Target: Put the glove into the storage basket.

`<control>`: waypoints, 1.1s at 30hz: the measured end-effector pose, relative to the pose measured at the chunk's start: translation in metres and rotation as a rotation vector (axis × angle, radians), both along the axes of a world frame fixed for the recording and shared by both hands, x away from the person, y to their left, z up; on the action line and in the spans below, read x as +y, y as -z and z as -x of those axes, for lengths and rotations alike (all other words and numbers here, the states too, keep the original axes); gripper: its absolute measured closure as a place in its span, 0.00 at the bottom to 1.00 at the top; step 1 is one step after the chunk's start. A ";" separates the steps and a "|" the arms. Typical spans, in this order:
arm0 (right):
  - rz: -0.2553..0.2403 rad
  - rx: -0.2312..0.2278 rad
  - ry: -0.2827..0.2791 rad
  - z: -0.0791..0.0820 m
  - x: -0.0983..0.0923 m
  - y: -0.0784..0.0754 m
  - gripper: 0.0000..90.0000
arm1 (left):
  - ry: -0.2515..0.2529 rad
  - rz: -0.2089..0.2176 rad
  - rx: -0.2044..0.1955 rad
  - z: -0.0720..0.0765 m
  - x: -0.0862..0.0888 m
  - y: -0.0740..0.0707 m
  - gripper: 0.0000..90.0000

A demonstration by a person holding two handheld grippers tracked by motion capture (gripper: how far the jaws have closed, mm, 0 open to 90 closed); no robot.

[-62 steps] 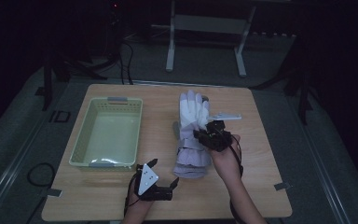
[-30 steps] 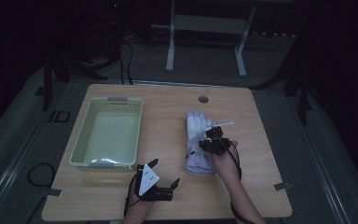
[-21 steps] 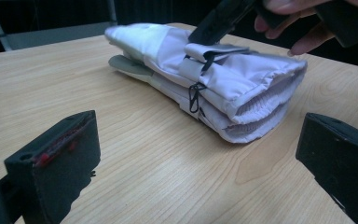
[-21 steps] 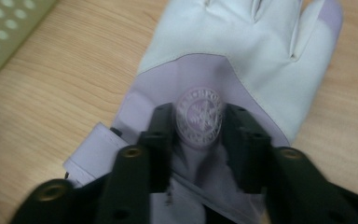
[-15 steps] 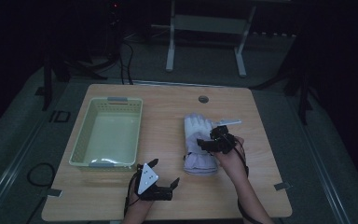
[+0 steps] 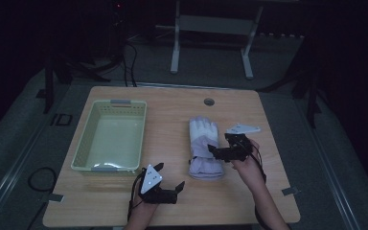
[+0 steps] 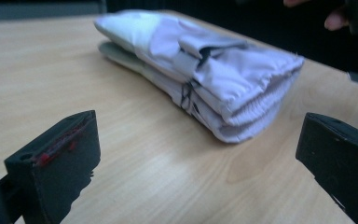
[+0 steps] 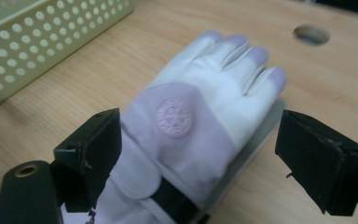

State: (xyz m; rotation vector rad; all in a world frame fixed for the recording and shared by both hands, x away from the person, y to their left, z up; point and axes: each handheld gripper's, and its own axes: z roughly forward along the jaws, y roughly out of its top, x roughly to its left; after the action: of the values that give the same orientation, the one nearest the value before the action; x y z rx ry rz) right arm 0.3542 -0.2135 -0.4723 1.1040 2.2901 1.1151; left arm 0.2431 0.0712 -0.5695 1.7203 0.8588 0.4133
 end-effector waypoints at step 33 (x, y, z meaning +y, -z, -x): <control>-0.069 0.036 0.054 -0.022 -0.011 0.010 0.20 | 0.030 -0.146 0.220 -0.071 -0.061 -0.062 0.08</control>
State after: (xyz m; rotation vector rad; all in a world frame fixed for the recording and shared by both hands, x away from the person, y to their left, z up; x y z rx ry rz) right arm 0.3759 -0.2248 -0.4824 1.2148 2.2502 1.1702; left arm 0.3139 0.0105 -0.5079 1.9370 0.9791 0.2750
